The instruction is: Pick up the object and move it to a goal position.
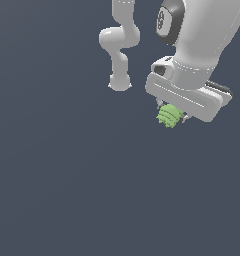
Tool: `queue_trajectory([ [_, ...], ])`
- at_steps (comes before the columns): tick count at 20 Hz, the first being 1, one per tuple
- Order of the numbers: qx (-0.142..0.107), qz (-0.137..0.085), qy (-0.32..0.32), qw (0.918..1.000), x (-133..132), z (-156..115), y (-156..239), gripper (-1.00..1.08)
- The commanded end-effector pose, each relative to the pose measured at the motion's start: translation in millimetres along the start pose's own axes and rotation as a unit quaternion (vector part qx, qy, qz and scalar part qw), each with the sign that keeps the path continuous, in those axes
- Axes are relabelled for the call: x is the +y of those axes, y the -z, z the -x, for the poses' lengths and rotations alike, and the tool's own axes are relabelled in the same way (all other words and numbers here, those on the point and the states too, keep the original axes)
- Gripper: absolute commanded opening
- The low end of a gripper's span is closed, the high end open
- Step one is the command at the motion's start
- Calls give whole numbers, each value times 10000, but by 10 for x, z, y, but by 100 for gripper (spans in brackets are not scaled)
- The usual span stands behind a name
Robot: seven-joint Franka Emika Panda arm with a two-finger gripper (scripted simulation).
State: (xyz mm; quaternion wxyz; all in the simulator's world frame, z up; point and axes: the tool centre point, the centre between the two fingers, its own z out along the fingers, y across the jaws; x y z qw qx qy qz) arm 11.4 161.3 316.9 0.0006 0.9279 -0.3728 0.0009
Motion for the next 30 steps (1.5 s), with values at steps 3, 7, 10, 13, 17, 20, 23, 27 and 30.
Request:
queue_trajectory([
  [3, -4, 3, -4, 10000, -224, 88, 258, -100],
  [7, -6, 1, -2, 10000, -398, 152, 452, -100],
  [10, -9, -1, -1, 10000, -514, 192, 582, -100],
  [13, -9, -1, -1, 10000, -612, 225, 687, -100],
  [17, -9, -1, -1, 10000, -707, 254, 790, -100],
  [20, -9, -1, -1, 10000, -758, 269, 842, -100],
  [23, -11, -3, 1, 10000, -793, 279, 879, -100],
  [27, -11, -3, 1, 10000, -818, 284, 904, -100],
  [30, -11, -3, 1, 10000, -823, 285, 909, -100],
])
